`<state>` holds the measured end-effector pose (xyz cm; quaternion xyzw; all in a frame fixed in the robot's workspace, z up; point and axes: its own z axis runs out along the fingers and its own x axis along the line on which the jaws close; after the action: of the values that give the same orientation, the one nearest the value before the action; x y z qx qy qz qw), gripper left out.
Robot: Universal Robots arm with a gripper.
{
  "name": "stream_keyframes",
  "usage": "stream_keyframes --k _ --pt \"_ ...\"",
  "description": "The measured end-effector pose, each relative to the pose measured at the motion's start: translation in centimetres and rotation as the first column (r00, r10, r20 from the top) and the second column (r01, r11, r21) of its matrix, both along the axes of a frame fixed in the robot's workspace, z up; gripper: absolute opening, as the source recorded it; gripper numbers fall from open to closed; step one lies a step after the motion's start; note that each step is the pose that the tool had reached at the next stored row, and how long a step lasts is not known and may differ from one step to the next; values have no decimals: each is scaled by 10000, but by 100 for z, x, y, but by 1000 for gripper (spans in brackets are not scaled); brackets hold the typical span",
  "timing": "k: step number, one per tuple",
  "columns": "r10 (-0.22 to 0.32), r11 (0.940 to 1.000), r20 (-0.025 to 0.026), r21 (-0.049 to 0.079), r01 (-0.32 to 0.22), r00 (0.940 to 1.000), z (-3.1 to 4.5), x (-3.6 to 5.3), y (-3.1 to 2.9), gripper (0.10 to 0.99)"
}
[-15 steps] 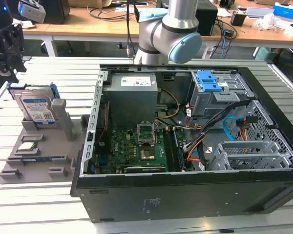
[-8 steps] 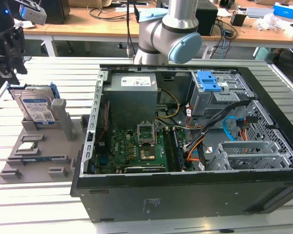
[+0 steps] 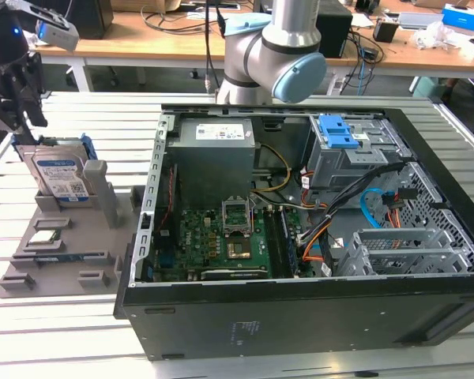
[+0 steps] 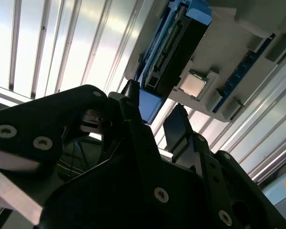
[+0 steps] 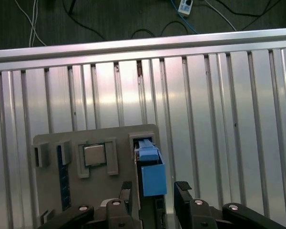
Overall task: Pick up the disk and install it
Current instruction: 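Pick up the disk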
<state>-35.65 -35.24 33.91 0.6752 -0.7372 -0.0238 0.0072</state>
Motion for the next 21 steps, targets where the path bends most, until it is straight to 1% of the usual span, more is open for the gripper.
stream_keyframes --k 3,5,9,11,15,19,21 --pt "170 9999 -1 -5 -170 9999 -31 1 2 478" --pt "431 9991 1 -5 -431 9991 -67 2 12 478" --pt "680 9977 0 -12 -680 9977 -117 7 18 478" --pt "825 9966 -3 -20 -825 9966 -157 15 25 478" --pt "917 9958 -2 -25 -917 9958 -203 27 30 478" --pt "920 9958 -1 -25 -920 9958 -265 31 30 478" --pt "920 9958 -2 -25 -920 9958 -282 33 30 478"
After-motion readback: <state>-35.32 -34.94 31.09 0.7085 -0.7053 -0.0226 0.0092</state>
